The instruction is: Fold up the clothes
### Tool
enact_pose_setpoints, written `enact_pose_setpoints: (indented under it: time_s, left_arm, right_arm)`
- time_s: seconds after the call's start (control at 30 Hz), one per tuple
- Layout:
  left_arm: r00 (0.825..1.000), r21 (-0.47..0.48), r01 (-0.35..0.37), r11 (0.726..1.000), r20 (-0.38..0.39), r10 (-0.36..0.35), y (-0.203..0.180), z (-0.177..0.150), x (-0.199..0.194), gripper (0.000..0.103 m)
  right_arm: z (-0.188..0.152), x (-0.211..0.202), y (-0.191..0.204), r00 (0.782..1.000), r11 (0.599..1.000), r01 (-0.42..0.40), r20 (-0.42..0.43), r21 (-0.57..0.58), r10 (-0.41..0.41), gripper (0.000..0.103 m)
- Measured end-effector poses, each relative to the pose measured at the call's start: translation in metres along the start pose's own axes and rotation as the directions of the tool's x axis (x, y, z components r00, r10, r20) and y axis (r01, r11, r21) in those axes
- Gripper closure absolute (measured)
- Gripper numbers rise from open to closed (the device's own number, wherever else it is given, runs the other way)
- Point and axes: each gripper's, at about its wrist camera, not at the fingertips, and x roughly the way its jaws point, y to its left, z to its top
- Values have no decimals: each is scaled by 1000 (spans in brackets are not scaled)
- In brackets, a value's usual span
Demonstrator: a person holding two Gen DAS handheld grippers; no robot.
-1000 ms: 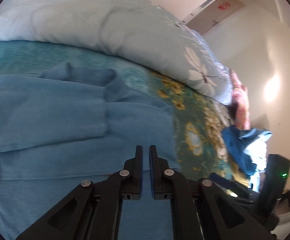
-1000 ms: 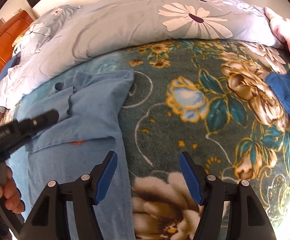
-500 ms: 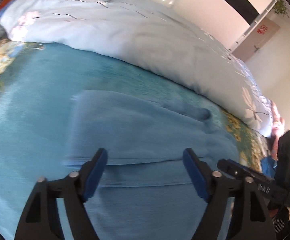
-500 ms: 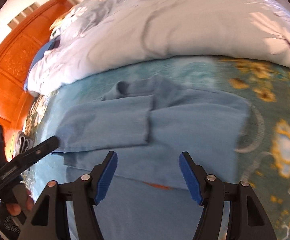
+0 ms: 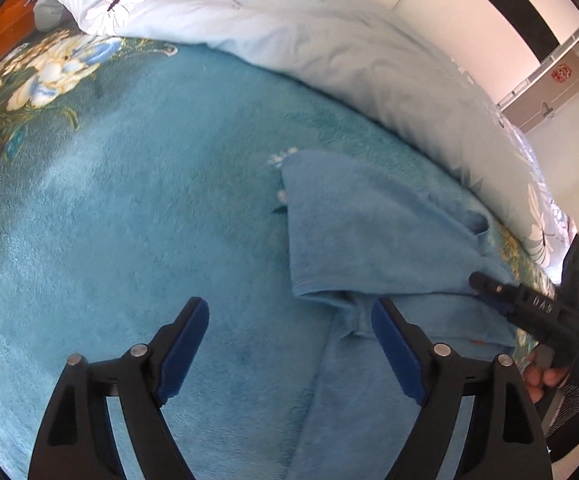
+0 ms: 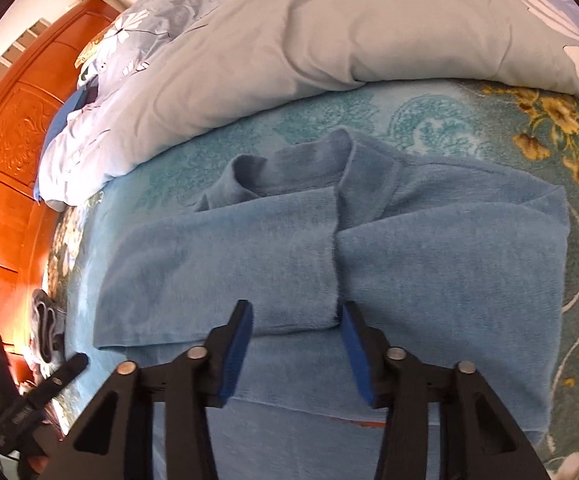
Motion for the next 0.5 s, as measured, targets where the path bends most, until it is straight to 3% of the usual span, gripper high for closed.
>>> enact_pose_setpoints:
  time_s: [0.17,0.3,0.5]
  left_arm:
    - [1000,34,1,999,-25,0,-1,0,13,18]
    - [999,85,-12,996,-42,15,-6,1,25,18]
    - [999,70,-35,997,-34,38,-8,4,32,18]
  right_arm:
    - [3,4,-1,1000,997,-19,10,70,18,97]
    - [6,-4,3,997,994,-53,51,97,49,98]
    - [18,-40,39,984,996,-88,153,-27,91,98]
